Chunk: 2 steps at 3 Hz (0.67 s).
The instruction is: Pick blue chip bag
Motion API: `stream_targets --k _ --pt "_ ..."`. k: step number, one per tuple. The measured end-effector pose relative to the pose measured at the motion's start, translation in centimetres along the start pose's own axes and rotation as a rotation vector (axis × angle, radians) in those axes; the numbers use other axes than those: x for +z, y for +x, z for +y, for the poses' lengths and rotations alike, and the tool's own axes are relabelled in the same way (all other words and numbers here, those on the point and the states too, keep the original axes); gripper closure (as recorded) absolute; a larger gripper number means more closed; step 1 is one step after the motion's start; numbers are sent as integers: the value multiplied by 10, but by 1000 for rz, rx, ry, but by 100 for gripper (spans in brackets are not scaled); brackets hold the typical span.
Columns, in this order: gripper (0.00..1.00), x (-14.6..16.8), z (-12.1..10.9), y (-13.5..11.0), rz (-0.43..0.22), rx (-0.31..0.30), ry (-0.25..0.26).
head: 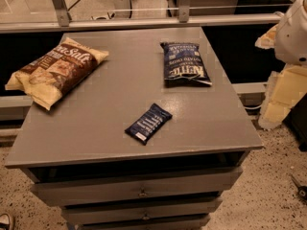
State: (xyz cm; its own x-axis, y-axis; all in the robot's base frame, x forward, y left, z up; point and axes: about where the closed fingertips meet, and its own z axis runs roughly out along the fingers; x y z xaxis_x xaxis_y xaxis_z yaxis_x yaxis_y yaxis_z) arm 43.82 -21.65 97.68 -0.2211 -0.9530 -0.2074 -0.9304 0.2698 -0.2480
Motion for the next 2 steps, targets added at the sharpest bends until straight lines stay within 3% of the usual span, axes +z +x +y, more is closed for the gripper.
stream_targets --k 1,2 --pt "0 0 0 0 0 0 0" --pt "0 24 -14 -7 -41 2 22"
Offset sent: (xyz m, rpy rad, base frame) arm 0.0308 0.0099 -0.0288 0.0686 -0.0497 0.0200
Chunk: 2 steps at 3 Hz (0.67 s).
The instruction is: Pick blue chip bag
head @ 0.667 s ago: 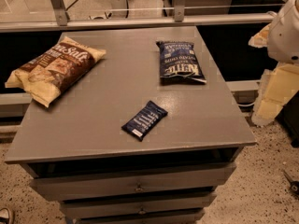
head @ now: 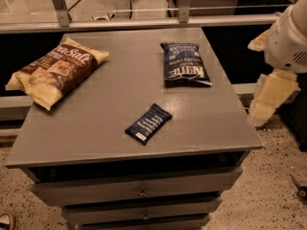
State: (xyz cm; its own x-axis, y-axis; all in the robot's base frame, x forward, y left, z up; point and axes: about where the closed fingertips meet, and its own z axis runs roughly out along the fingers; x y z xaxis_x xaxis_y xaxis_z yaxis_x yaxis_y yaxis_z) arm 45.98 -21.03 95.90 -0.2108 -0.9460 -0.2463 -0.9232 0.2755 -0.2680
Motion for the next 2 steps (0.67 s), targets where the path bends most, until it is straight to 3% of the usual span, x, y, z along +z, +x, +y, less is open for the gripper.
stream_targets --k 1,2 --pt "0 35 -33 -10 -48 22 57" --pt "0 73 -85 -23 -103 80 126"
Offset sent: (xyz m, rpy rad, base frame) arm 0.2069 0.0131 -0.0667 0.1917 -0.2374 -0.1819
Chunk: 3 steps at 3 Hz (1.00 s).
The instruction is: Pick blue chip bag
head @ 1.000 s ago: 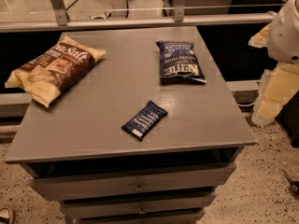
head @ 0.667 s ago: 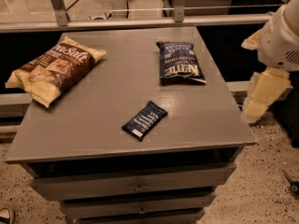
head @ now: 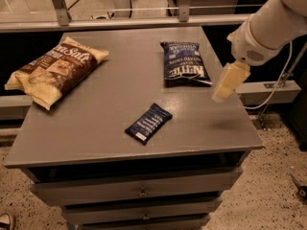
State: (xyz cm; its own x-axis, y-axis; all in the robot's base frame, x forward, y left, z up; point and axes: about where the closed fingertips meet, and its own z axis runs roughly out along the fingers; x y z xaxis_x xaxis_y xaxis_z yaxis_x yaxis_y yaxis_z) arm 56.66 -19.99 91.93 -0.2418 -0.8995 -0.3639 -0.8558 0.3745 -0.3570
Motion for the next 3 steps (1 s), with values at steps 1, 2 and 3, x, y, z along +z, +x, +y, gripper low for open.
stream_targets --k 1,2,3 --pt "0 44 -42 -14 -67 91 38" --pt "0 84 -67 -21 -137 194 27" --pt "0 118 -77 -29 -208 289 -13"
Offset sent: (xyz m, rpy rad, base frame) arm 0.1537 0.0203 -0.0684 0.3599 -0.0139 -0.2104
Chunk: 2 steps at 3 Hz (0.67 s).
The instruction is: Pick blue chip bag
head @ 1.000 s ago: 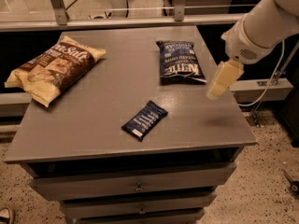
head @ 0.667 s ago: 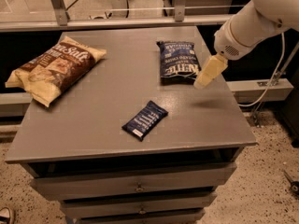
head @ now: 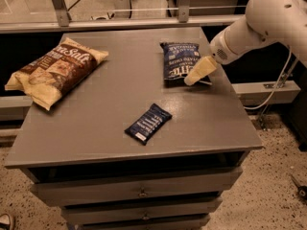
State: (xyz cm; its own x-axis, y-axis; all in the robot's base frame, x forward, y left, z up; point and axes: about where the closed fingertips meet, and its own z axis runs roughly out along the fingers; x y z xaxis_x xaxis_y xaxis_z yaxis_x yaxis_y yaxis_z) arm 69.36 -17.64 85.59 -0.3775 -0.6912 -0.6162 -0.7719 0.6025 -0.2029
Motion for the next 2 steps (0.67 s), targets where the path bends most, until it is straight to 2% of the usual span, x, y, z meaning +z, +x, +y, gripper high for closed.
stream_targets --k 1,2 --pt "15 20 -2 -5 -50 54 -30" --pt "37 23 -3 -11 -90 75 -43"
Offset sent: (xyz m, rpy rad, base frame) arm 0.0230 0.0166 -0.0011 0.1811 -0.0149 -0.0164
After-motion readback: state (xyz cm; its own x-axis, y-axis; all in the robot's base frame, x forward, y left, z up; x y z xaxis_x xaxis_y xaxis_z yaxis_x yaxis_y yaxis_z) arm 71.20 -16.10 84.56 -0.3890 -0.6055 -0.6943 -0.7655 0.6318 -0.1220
